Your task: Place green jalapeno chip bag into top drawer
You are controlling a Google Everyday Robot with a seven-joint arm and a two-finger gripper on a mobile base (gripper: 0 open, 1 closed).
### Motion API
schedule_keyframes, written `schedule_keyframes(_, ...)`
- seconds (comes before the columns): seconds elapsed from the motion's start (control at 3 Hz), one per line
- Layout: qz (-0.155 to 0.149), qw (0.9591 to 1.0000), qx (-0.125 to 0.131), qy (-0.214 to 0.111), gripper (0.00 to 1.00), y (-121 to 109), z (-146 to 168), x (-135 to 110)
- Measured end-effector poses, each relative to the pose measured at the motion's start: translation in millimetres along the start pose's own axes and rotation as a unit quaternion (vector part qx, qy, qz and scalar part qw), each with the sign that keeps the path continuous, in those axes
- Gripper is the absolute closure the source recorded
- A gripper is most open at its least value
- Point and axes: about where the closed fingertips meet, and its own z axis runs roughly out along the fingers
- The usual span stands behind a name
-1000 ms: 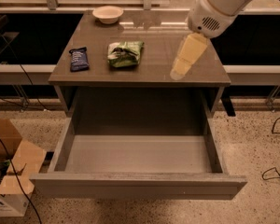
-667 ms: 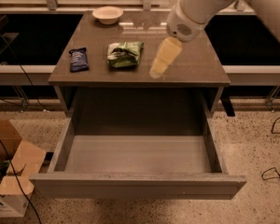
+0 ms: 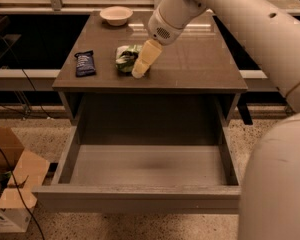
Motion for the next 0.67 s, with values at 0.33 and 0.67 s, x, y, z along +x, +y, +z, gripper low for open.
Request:
schedule_keyframes(0.33, 0.012, 0.9997, -0.010, -0.016, 0.00, -22.2, 44.6, -18.7)
schedule_keyframes(0.67, 0.032, 0.9993, -0.012, -0.018, 0.00, -37.3, 70.8, -17.1)
